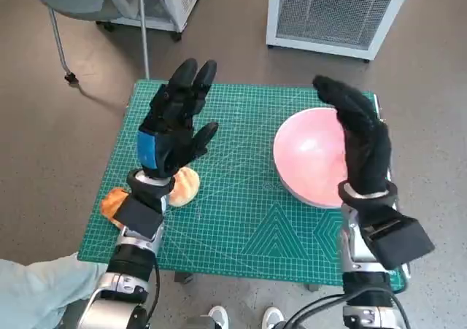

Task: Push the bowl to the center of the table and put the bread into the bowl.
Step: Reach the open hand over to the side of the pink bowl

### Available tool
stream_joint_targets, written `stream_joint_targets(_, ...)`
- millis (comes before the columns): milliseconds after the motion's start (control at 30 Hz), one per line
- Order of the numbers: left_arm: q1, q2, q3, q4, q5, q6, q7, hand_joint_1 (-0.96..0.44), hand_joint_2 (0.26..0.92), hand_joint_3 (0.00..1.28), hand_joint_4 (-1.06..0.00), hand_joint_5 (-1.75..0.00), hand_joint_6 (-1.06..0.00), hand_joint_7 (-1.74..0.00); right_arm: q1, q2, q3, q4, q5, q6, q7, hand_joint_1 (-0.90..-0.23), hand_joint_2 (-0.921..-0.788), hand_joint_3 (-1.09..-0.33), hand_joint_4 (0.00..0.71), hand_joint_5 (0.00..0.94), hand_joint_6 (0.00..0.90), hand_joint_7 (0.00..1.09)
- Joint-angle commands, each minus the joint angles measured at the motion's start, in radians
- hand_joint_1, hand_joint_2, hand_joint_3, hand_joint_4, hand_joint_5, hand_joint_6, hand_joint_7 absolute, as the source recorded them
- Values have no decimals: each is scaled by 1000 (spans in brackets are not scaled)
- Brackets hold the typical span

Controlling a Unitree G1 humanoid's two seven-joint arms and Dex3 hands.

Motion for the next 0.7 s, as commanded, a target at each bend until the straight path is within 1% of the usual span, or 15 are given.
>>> stream_joint_targets(33, -8, -4, -2, -6, -3, -1, -5, -311, 921, 256, -358, -1, -459, -17, 13, -23, -60, 46, -50, -18, -87, -510, -921, -805, 293, 1, 0, 697)
stream_joint_targets(100, -6, -5, -2, -7, -2, -1, -5, -307, 921, 256, -359, -1, -460, -17, 13, -36, -88, 75, -89, -29, -141, -508, -921, -804, 296, 3, 0, 696)
stream_joint_targets(133, -5, -4, -2, -6, -2, -2, -5, -307, 921, 257, -359, -1, -460, -17, 14, -45, -102, 93, -117, -33, -177, -507, -921, -803, 296, 3, 1, 695)
stream_joint_targets(200, -3, -3, -1, -6, -2, -2, -5, -300, 921, 257, -359, -1, -460, -17, 17, -64, -124, 124, -161, -39, -232, -509, -921, -801, 300, 5, 2, 692)
stream_joint_targets(233, -1, -4, -1, -8, -2, -2, -5, -296, 921, 257, -360, -1, -461, -17, 18, -72, -131, 138, -177, -42, -255, -510, -921, -801, 303, 6, 3, 689)
stream_joint_targets(333, 4, -2, 0, -13, -6, -1, -10, -292, 921, 256, -361, -2, -462, -17, 22, -103, -154, 196, -217, -45, -318, -510, -921, -800, 307, 8, 3, 683)
stream_joint_targets(400, 5, -1, 2, -11, -9, -2, -12, -291, 921, 256, -361, -2, -462, -17, 22, -122, -163, 235, -233, -49, -350, -508, -921, -801, 308, 8, 7, 659)
stream_joint_targets(500, 6, 1, 3, -10, -11, -3, -13, -290, 921, 255, -359, -1, -464, -18, 25, -143, -169, 285, -242, -54, -382, -500, -921, -802, 303, 4, 7, 645)
stream_joint_targets(567, 7, 1, 4, -10, -11, -3, -13, -289, 921, 256, -357, 0, -465, -18, 25, -155, -170, 320, -238, -57, -392, -487, -921, -805, 293, 2, 4, 638)
stream_joint_targets(633, 7, 1, 5, -9, -11, -3, -12, -289, 921, 256, -355, 0, -465, -18, 24, -163, -170, 356, -228, -64, -393, -476, -921, -809, 284, 1, 2, 633)
stream_joint_targets(700, 7, 0, 5, -8, -9, -4, -10, -289, 921, 257, -353, 0, -465, -18, 21, -163, -172, 392, -200, -68, -379, -465, -921, -815, 275, 0, 0, 625)
